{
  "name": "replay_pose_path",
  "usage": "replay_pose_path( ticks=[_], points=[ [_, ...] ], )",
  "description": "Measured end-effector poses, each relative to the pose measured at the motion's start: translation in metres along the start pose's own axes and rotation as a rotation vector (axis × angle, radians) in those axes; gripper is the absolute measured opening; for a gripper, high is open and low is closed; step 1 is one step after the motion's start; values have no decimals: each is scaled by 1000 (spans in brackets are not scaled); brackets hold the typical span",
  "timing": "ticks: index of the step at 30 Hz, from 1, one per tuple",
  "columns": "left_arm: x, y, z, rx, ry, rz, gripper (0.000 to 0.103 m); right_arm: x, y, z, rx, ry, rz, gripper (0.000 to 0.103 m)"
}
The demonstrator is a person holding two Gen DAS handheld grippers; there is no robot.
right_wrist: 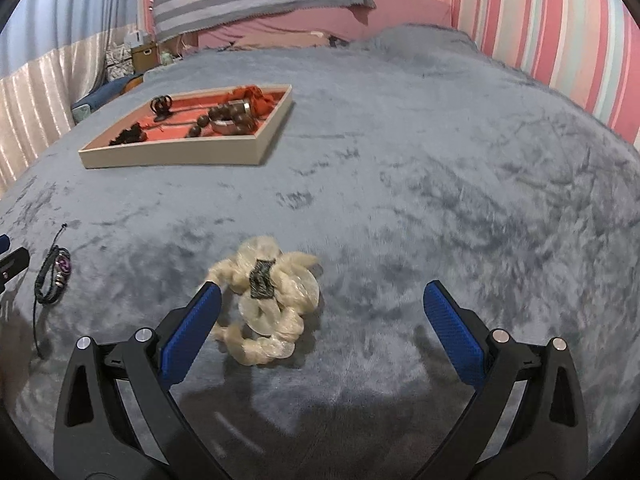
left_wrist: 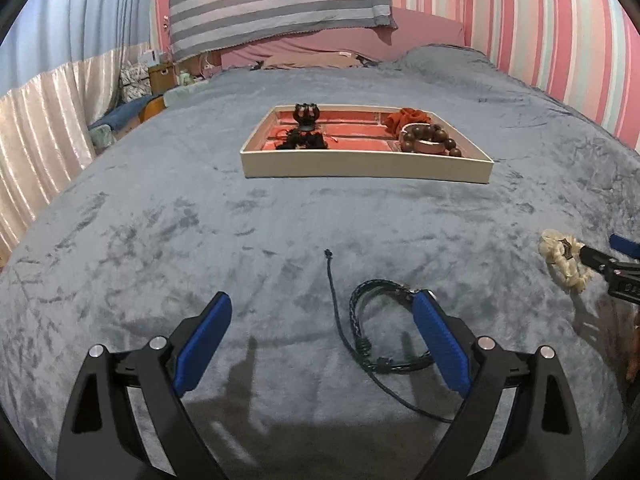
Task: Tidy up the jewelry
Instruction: 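Move right tool to cream scrunchie while left tool moves to black braided bracelet, then grasp cream scrunchie with right tool while left tool grasps black braided bracelet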
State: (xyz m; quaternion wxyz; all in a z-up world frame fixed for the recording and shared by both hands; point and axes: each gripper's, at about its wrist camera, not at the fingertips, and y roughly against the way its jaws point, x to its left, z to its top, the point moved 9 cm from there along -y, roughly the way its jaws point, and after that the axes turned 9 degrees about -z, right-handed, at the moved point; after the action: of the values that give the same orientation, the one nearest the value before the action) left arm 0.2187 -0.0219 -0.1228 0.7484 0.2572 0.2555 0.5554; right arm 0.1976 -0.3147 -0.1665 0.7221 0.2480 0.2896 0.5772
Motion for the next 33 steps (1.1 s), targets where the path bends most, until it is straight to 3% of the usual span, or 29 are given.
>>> replay_pose_path(
  ticks=[5, 9, 13, 18, 21, 30, 33],
  points=[
    [2, -8, -6, 25, 14, -24, 90, -5, -10, -5, 25, -9, -22, 97],
    [3, -17, -9, 57, 30, -46, 89, -6, -22, -7, 60, -18, -15, 81],
    [3, -30, -15, 110, 49, -73, 75, 1, -27, -6, 64, 0, -12, 75],
    [1, -40, -17, 138, 47, -94, 70, 3, -31, -7, 69, -2, -1, 67],
    [-2, -46, -14, 145, 34, -105, 61, 5, -32, -6, 72, -6, 20, 59],
    [-8, -54, -6, 141, 3, -129, 41, 10, -33, -4, 72, -11, 50, 48],
    [-11, -52, -5, 140, 0, -152, 19, 12, -33, -4, 72, -9, 59, 45]
  ],
)
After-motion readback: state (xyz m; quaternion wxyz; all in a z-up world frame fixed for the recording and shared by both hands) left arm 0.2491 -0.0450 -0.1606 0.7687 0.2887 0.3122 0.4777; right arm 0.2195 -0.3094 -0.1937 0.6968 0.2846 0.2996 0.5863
